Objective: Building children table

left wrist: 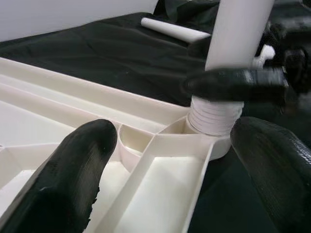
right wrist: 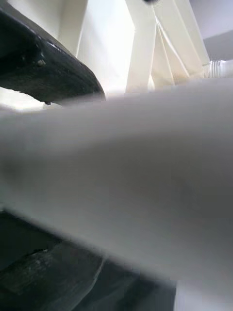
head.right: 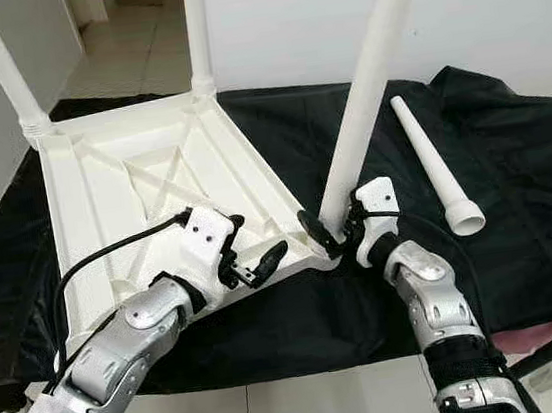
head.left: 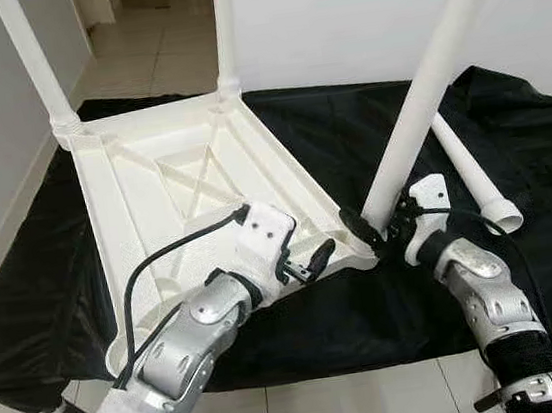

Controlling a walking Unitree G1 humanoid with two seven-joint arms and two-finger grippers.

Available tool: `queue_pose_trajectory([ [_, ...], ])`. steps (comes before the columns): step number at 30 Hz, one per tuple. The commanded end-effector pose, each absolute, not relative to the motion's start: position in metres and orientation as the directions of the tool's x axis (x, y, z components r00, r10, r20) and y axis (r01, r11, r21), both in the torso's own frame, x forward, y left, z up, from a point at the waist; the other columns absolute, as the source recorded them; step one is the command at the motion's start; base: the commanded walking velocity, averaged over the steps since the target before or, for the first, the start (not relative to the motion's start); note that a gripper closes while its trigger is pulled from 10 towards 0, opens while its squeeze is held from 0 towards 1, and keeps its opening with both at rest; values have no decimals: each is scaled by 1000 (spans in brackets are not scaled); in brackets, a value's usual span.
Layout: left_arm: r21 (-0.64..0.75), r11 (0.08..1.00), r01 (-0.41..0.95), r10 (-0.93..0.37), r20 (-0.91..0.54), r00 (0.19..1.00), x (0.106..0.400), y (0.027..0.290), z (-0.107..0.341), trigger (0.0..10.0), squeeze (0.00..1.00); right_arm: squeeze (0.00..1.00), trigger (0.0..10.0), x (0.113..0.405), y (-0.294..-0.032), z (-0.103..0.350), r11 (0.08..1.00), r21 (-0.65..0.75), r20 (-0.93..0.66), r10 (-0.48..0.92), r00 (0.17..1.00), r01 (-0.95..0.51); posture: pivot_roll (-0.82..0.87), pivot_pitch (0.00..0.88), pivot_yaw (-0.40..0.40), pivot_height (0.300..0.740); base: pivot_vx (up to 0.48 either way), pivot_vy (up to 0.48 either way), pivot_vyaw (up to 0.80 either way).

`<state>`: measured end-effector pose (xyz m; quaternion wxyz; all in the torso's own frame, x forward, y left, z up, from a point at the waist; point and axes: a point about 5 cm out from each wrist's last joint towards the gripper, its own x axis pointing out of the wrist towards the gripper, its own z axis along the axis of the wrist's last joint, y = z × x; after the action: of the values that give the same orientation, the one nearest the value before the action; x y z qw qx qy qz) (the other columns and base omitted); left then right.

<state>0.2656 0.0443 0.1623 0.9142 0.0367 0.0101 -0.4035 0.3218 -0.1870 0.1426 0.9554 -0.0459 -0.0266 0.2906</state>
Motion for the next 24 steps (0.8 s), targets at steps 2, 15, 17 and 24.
queue_pose_trajectory([
  [2, 55, 448, 892, -889, -79, 451, 255, 33, 163, 10000, 0, 0, 4941, 324, -192, 141, 812, -108, 4, 577, 817, -574, 1, 0, -64, 740, 0, 0, 0],
  [15, 65, 449, 891, -886, -94, 453, 254, 35, 163, 10000, 0, 0, 0, 328, -195, 134, 787, -104, -25, 609, 792, -608, 8, 0, -67, 740, 0, 0, 0],
  [17, 63, 454, 889, -884, -95, 458, 255, 35, 164, 10000, 0, 0, 9765, 326, -193, 131, 784, -78, -31, 616, 787, -616, 5, 0, -67, 740, 0, 0, 0],
  [24, 58, 454, 889, -884, -95, 457, 253, 34, 163, 10000, 0, 0, 10000, 323, -186, 124, 840, -17, -42, 541, 840, -542, -5, 0, -67, 740, 0, 0, 0],
])
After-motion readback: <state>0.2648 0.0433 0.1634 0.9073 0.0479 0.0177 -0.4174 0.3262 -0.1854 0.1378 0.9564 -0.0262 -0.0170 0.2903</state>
